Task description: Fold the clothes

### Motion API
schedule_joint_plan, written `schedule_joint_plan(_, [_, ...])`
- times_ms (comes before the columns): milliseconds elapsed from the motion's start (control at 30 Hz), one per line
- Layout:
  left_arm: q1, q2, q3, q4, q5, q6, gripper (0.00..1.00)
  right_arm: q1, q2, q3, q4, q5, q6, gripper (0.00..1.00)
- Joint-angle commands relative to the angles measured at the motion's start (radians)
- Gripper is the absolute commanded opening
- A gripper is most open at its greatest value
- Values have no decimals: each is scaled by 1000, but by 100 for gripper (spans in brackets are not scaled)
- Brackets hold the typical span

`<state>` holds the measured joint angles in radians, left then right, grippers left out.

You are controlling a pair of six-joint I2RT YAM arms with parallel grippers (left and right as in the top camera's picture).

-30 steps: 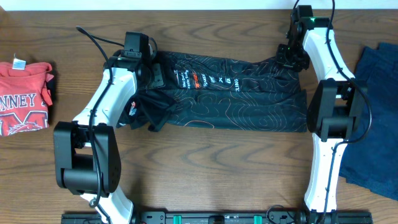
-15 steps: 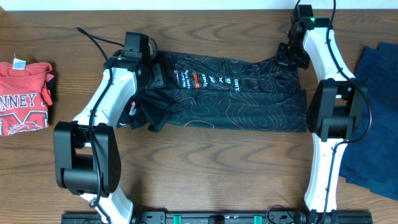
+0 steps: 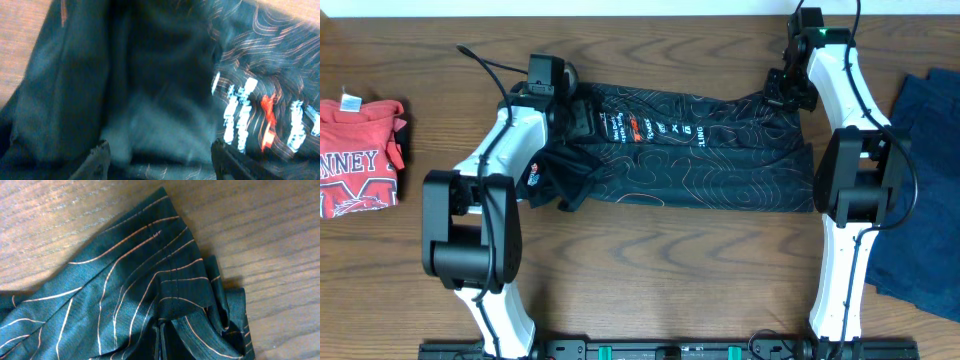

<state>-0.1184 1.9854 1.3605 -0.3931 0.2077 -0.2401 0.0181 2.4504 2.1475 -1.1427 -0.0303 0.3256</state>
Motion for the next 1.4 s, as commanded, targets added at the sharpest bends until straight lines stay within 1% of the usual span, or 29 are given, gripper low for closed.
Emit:
schedule_joint_plan(0, [9,5,26,61,38,-34,66,1,2,8,-9,-5,-13,1])
schedule_joint_plan(200, [11,7,26,173,47,-89,66,1,2,8,-9,-4,-13,1])
schedule_joint_plan(567, [10,97,26,187,100,-140,65,-1,2,8,-9,-4,-21,1])
schedule_joint_plan(733, [8,124,26,188,114,-140,65,-1,2,8,-8,-4,-28,1])
schedule_joint_plan(767, [8,124,26,190,114,-140,63,-2,2,8,-8,-4,-27,1])
schedule_joint_plan(800, [8,124,26,193,114,-140,57,-2,2,8,-6,-4,-27,1])
schedule_joint_plan(900, [8,124,26,198,114,-140,36,-2,2,8,-3,-4,-28,1])
schedule_joint_plan(933, [8,124,26,198,114,-140,27,-2,2,8,-3,-4,-28,1])
schedule_joint_plan(1067, [8,124,26,198,115,-140,9,-2,2,8,0,-4,-27,1])
schedule_joint_plan(1100, [8,124,27,197,115,-140,6,-2,2,8,0,-4,-27,1])
schedule_joint_plan(1233, [8,124,30,197,126,-141,6,-2,2,8,-1,-4,-27,1])
schedule_joint_plan(1367, [8,115,73,173,174,-143,6,-6,2,10,-1,-2,-42,1])
